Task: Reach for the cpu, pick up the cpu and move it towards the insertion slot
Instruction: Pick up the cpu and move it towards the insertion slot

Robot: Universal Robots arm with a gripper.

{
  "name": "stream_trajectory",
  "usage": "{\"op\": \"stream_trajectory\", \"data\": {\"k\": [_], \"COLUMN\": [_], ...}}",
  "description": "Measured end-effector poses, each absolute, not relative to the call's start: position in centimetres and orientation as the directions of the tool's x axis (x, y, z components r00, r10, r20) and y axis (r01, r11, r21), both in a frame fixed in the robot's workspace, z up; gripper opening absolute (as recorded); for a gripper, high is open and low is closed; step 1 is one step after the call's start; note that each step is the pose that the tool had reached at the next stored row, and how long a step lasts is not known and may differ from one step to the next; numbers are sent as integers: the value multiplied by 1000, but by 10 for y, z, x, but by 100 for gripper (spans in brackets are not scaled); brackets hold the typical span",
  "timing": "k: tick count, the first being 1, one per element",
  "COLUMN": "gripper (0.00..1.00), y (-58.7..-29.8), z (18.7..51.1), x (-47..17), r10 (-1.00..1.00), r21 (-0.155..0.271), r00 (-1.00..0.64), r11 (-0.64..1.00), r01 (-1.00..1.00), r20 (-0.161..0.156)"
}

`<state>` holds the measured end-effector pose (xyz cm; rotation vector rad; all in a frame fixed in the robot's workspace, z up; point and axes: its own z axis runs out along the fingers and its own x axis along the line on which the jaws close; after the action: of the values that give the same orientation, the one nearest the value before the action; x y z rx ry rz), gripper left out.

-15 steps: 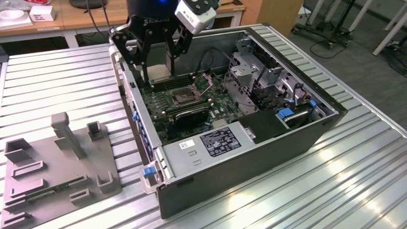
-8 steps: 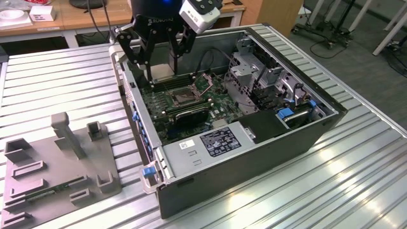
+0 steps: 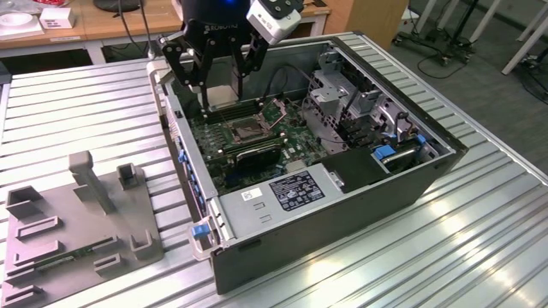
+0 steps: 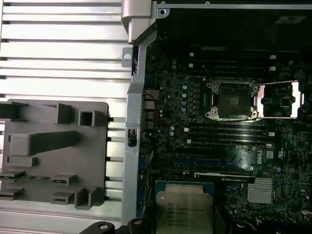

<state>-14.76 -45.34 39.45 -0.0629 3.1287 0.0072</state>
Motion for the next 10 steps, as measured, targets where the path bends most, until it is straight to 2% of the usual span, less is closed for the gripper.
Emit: {"op": "stream_trajectory", "data": {"k": [10], "gripper": [55], "y": [-453], "z": [395], "x": [-149], "r10": [-40], "r21": [4], "r00": [-999], "r11": [999], "r01": [-40], "r20": [-12]}}
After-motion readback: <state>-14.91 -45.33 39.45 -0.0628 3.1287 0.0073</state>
